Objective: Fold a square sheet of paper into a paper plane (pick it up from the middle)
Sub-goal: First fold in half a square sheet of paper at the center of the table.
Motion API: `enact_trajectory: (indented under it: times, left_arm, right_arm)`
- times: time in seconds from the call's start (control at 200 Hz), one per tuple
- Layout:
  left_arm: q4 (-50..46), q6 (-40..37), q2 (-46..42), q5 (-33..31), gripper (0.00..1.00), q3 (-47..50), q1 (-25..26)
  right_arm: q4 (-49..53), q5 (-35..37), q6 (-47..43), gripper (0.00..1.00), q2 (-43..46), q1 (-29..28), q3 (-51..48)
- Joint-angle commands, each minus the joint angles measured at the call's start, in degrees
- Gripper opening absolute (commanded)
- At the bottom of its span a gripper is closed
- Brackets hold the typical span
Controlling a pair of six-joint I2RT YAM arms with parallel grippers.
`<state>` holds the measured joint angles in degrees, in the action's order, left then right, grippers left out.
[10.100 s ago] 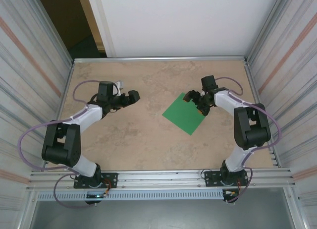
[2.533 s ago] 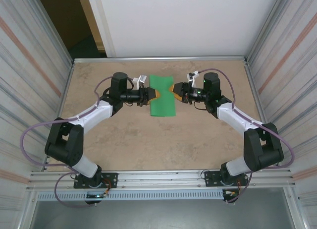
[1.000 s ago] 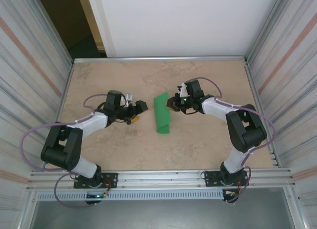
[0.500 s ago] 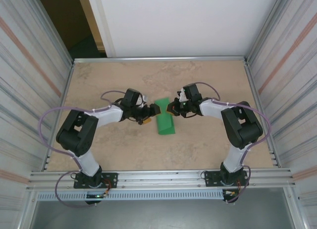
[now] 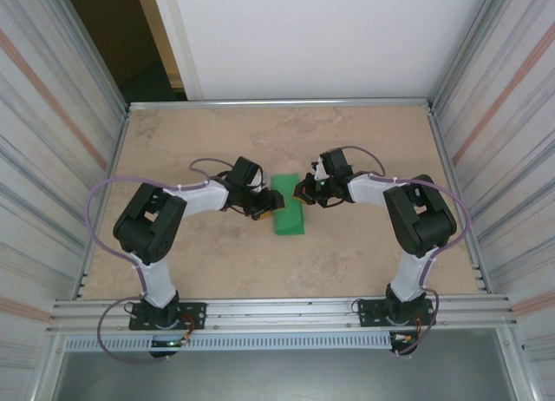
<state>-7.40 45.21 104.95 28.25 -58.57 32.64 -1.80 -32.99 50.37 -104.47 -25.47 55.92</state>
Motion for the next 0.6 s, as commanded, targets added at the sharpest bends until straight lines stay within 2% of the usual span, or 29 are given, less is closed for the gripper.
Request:
enact_trajectory:
  times: [0.0,0.266,0.331,0.456,0.531,0.591]
  left_arm:
    - [-4.02,-1.60,1.20,-3.14,0.50,-1.98,-0.01]
    - [-5.59,-1.11,3.17,-4.15,0.49,-2.19,0.22]
    - [-6.24,-1.05,3.88,-4.27,0.49,-2.27,0.30]
    - [-8.49,-1.09,5.25,-5.62,0.49,-2.78,0.57]
    - [-10.09,-1.01,5.88,-7.02,0.49,-2.95,0.64]
    - [-10.68,-1.02,6.35,-7.59,0.48,-2.90,0.63]
  right_arm:
    - [-0.57,-0.33,-1.19,0.00,-0.58,0.31,-0.20]
    - [-1.18,-1.02,-0.89,0.00,-0.57,0.34,-0.80]
    - [-1.18,-0.93,-0.79,0.04,-0.31,0.33,-1.08]
    - [-0.29,-0.14,-0.95,0.22,0.79,0.98,-1.49]
    - [0.54,1.02,-0.97,0.40,2.83,2.04,-2.32]
    - [0.95,1.93,-1.23,0.50,5.44,3.17,-3.45]
